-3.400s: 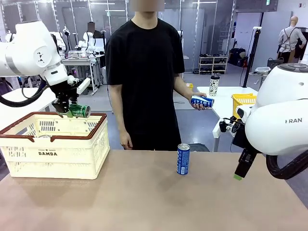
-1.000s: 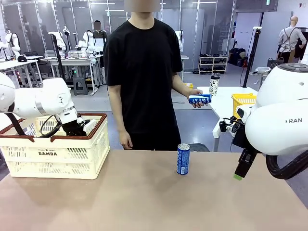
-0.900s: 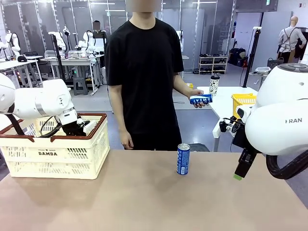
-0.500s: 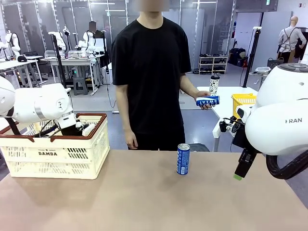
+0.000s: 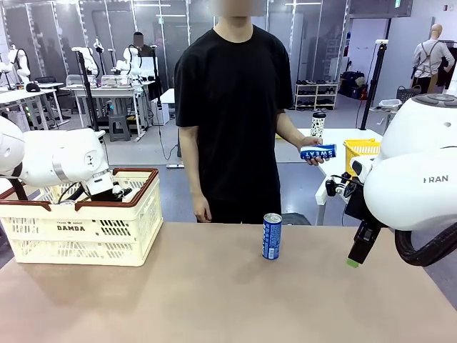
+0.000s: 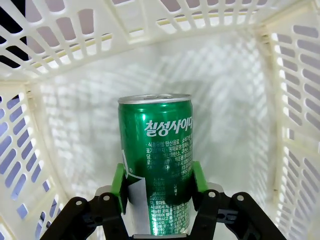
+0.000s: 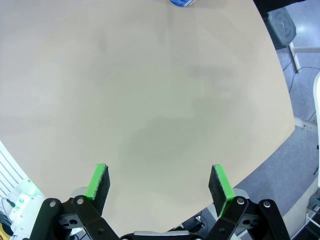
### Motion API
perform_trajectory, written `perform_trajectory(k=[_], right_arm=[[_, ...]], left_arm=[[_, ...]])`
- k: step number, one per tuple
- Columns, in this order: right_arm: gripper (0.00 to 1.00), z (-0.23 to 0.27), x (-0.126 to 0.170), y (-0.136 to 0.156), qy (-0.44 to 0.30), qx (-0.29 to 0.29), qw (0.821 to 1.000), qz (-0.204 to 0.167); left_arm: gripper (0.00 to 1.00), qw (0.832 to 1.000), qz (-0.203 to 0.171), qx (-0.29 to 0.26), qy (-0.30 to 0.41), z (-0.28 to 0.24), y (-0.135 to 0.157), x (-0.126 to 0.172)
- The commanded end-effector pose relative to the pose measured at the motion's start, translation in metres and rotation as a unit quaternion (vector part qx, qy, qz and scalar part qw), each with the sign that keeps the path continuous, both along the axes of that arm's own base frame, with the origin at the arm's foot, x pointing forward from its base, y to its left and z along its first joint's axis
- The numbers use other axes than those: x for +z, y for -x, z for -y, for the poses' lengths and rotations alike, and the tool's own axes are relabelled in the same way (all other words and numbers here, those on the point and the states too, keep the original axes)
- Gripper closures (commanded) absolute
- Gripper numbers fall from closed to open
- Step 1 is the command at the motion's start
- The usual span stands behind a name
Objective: Place the drinks into the Shopping basket.
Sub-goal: Pick up one drink and place it into the Shopping basket.
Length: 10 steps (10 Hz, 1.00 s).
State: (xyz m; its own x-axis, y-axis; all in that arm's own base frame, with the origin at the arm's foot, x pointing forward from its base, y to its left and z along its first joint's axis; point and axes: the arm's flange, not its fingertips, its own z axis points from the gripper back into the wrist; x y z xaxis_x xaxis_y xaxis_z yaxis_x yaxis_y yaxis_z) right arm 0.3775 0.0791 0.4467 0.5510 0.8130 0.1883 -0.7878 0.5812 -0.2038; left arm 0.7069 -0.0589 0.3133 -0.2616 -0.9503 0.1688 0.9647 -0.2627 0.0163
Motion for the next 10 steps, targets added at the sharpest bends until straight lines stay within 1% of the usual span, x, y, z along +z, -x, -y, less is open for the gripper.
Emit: perform_trajectory(k=[1,2,3,4,7,9,10], right_arm=[[0.00,0.001,0.000,0.000,0.000,-0.001,1.000,0.000],[0.00,0.001,0.000,0.000,0.000,-0.001,1.000,0.000],[0.00,0.001,0.000,0.000,0.000,-0.001,1.000,0.000],[0.00,0.001,0.000,0.000,0.000,-0.001,1.000,0.000],[0.00,0.001,0.000,0.000,0.000,-0.001,1.000,0.000],[0.00,0.001,0.000,0.000,0.000,-0.001,1.000,0.000],[0.00,0.001,0.000,0.000,0.000,-0.001,1.000,0.000]], left_arm=[[0.23,1.000,0.002,0.004,-0.006,-0.001,-0.006,0.003],[0.18,1.000,0.006,0.007,-0.002,0.000,-0.007,0.006],[0.03,1.000,0.011,0.011,-0.002,0.001,-0.007,0.010],[0.00,1.000,0.015,0.010,0.000,0.000,-0.007,0.014],[0.00,1.000,0.021,0.010,0.005,-0.001,-0.006,0.026],[0.00,0.999,0.037,0.014,0.008,-0.003,-0.006,0.032],[0.00,1.000,0.022,0.003,0.002,-0.001,-0.007,0.023]])
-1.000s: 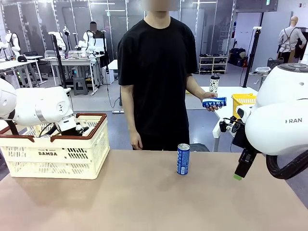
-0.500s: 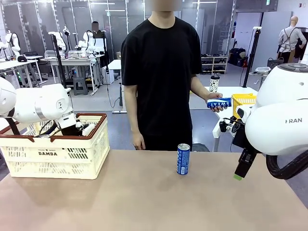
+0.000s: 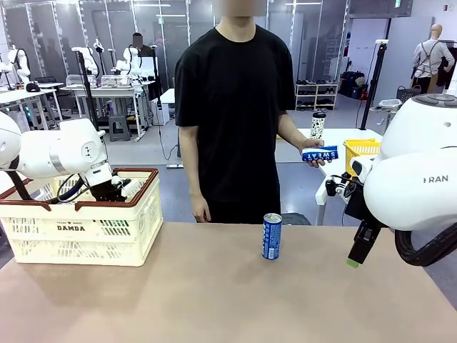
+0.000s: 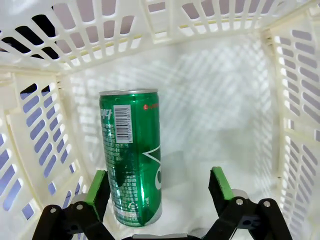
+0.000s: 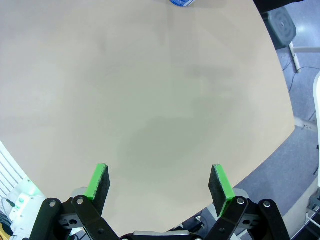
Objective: Place the drinks into the Shopping basket.
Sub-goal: Pick up one drink and place it into the Shopping basket.
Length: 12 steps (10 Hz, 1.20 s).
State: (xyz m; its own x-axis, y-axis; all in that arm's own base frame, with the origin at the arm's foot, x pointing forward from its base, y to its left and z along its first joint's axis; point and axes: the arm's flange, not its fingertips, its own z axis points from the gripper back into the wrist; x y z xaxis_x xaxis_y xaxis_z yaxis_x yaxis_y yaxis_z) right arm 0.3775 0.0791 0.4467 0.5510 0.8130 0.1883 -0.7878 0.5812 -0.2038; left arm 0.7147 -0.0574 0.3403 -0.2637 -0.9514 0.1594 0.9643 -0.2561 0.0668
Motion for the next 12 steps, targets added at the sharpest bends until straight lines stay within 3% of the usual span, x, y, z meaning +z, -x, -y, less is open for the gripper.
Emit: perform_trajectory(k=[1,8,12], right_arm=[[0.00,0.001,0.000,0.000,0.000,-0.001,1.000,0.000],[0.00,0.001,0.000,0.000,0.000,-0.001,1.000,0.000],[0.00,0.001,0.000,0.000,0.000,-0.001,1.000,0.000]], left_arm=[[0.00,1.000,-0.004,-0.001,0.000,0.001,0.000,-0.004],[0.00,1.000,-0.008,-0.005,0.023,0.000,0.002,0.004],[0.00,0.999,0.046,-0.006,-0.015,-0.012,0.046,0.078]])
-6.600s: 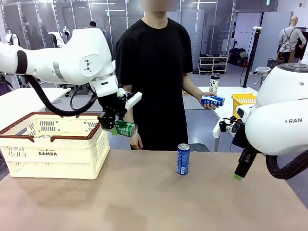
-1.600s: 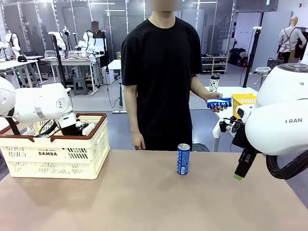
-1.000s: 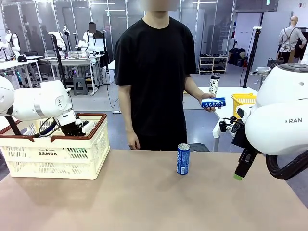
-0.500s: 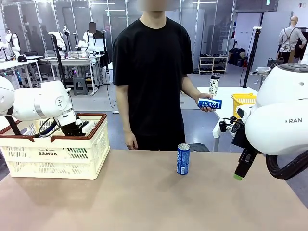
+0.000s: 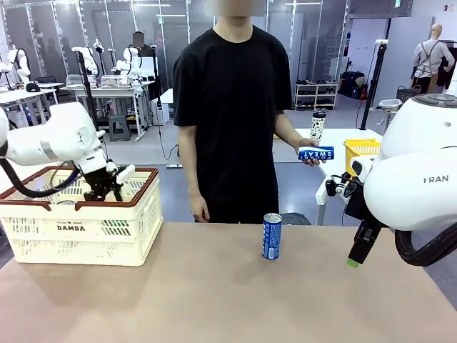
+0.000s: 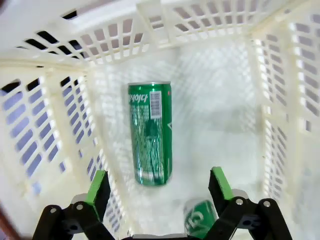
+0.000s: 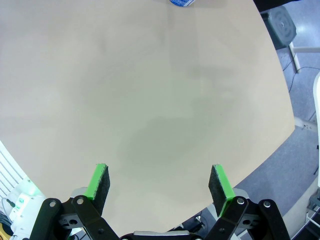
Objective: Place the drinks into the Shopping basket.
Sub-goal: Pick up one drink and place it into the Shopping basket.
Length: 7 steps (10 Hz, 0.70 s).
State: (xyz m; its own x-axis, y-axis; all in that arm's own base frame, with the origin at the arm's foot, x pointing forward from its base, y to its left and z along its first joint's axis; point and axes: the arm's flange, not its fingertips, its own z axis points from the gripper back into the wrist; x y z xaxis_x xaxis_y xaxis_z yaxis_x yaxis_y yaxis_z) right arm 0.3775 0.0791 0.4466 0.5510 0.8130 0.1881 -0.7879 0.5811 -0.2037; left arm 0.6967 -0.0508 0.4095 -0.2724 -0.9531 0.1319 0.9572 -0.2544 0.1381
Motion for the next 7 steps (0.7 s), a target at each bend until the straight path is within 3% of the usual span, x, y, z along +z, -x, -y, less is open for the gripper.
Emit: perform_trajectory(k=[1,4,5,7], right_arm=[[0.00,0.001,0.000,0.000,0.000,-0.001,1.000,0.000],[0.00,0.001,0.000,0.000,0.000,-0.001,1.000,0.000],[0.00,0.001,0.000,0.000,0.000,-0.001,1.000,0.000],[0.00,0.001,0.000,0.000,0.000,-0.001,1.000,0.000]], left_arm=[[0.00,1.000,0.018,-0.004,-0.011,-0.007,0.036,0.029],[0.00,0.999,0.052,-0.002,-0.010,-0.001,0.084,0.081],[0.00,0.997,0.073,0.006,-0.021,0.002,0.101,0.092],[0.00,0.997,0.075,-0.012,-0.034,0.010,0.138,0.106]])
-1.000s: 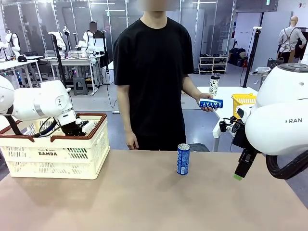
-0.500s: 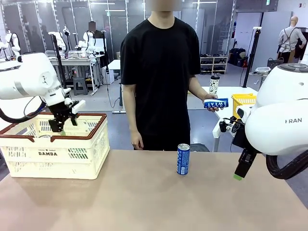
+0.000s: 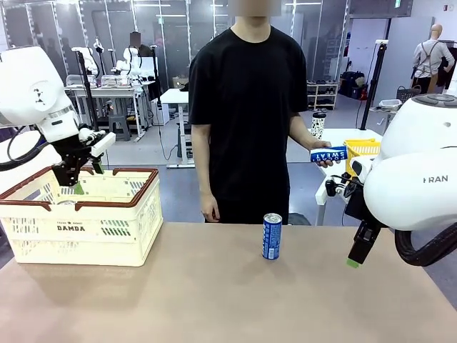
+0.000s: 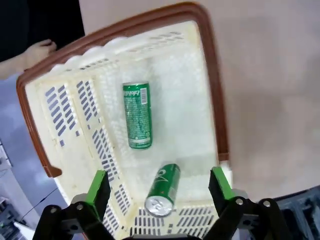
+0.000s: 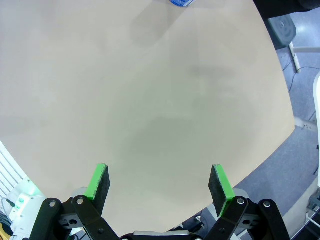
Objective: Place the drinks into the Shopping basket.
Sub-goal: Pick up one drink and place it into the Shopping basket.
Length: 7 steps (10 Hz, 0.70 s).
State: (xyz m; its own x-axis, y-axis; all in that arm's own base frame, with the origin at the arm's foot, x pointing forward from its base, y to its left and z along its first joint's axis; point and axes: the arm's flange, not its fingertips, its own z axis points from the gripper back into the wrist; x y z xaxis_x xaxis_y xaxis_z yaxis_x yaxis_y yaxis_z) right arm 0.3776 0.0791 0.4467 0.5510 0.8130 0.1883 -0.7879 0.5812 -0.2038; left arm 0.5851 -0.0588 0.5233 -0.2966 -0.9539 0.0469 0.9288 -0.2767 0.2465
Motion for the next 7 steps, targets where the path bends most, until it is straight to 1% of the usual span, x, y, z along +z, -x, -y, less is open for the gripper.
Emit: perform_trajectory(k=[1,3,4,5,6,7], right_arm=[[0.00,0.001,0.000,0.000,0.000,-0.001,1.000,0.000],[0.00,0.001,0.000,0.000,0.000,-0.001,1.000,0.000],[0.00,0.001,0.000,0.000,0.000,-0.001,1.000,0.000],[0.00,0.001,0.000,0.000,0.000,-0.001,1.000,0.000],[0.00,0.001,0.000,0.000,0.000,-0.001,1.000,0.000],[0.00,0.001,0.000,0.000,0.000,-0.001,1.000,0.000]], left_arm=[[0.00,1.000,-0.003,-0.016,-0.012,0.005,0.046,-0.008],[0.00,0.998,-0.047,-0.052,0.000,0.016,0.076,-0.020],[0.00,0.998,-0.044,-0.050,0.002,0.021,0.085,-0.026],[0.00,0.998,-0.033,-0.055,0.007,0.022,0.095,-0.032],[0.00,0.999,-0.015,-0.049,0.019,0.021,0.102,-0.034],[0.00,0.997,-0.030,-0.069,0.024,0.020,0.110,-0.039]])
